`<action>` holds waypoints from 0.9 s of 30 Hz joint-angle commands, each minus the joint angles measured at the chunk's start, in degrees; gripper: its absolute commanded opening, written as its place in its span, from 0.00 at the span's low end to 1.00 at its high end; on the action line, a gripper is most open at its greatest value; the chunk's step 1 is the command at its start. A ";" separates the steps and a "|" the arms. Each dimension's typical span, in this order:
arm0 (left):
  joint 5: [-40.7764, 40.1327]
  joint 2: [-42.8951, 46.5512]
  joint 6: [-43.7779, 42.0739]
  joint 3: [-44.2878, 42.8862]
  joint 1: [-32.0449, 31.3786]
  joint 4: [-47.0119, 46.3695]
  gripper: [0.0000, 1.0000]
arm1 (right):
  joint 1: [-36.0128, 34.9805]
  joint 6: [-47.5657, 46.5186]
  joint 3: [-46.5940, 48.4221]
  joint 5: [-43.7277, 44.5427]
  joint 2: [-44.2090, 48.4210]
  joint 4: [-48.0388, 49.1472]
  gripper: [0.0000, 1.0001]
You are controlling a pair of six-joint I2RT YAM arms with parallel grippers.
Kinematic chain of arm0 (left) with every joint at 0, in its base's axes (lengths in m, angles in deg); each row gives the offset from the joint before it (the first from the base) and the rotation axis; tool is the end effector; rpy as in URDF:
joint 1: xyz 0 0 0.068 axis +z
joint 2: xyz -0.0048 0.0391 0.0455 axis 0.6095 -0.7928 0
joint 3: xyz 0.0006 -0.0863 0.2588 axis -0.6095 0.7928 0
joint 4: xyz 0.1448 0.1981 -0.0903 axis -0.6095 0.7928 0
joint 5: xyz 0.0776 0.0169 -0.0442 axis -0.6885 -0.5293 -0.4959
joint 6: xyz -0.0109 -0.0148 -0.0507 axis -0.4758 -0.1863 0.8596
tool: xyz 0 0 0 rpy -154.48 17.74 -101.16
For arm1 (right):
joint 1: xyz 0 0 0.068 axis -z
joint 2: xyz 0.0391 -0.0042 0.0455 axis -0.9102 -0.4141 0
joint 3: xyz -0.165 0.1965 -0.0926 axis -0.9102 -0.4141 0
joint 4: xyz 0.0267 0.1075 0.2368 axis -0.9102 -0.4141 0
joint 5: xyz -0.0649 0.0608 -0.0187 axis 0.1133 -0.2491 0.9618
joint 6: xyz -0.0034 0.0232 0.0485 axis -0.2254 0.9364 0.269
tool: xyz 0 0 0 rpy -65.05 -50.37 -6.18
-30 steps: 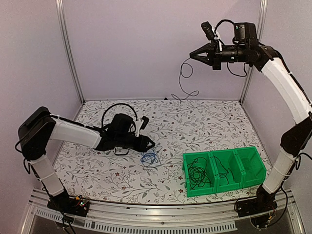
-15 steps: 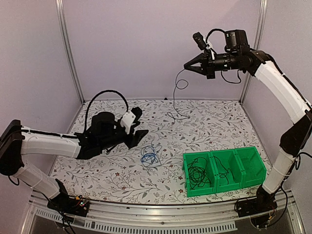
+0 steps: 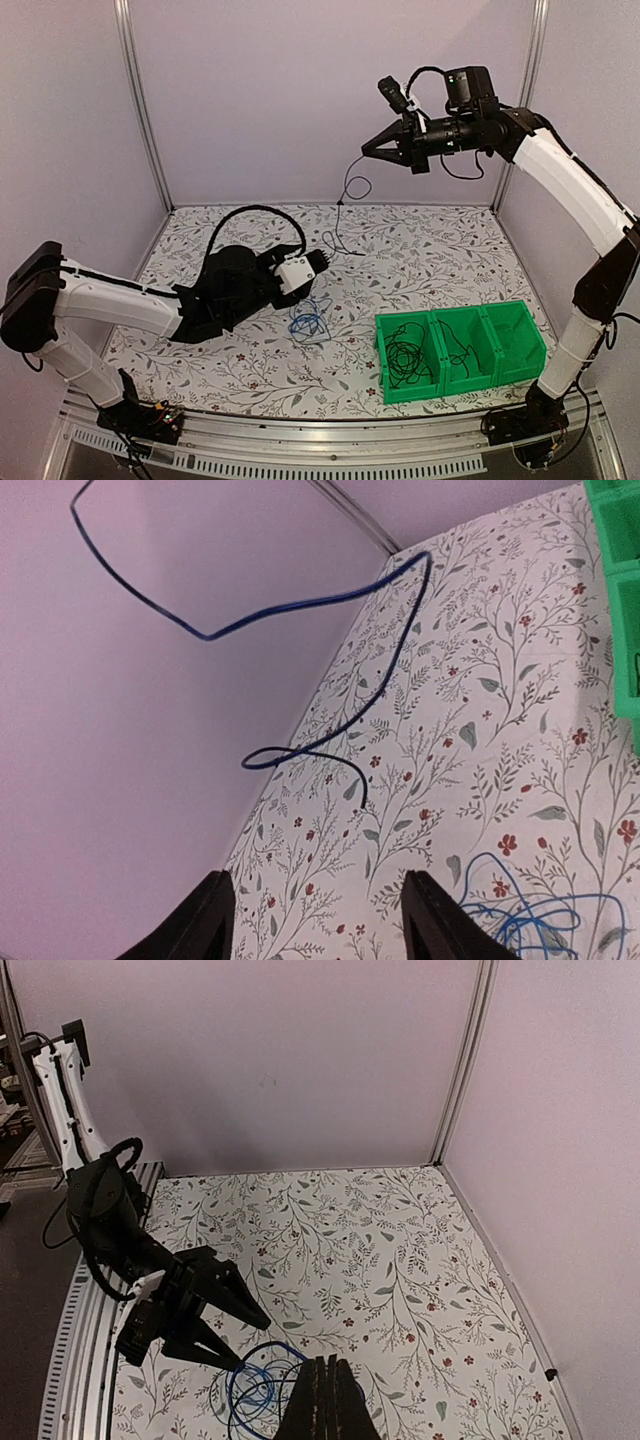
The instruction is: Untangle the cables
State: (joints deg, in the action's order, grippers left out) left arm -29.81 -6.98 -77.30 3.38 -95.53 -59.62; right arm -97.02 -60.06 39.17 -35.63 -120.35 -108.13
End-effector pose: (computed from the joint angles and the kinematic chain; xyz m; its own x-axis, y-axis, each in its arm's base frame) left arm 0.1810 -0.2646 0.2250 0.2863 0.6189 -0.7315 0.5329 0.5316 0.6583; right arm 0.3063 0.2176 0.4537 0.0786 -0.3097 -0.9476 -0.9843 0.1265 -0.1230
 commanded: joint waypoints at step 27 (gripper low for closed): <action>-9.47 -17.77 -21.45 -7.94 -3.91 -18.72 0.01 | -3.50 0.12 1.34 1.09 0.70 -0.84 0.00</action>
State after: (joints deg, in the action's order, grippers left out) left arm -38.75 -22.70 -98.96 -3.68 -99.11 -76.14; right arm -100.15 -59.60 38.89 -35.65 -120.35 -108.46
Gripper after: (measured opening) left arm 0.129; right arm 0.012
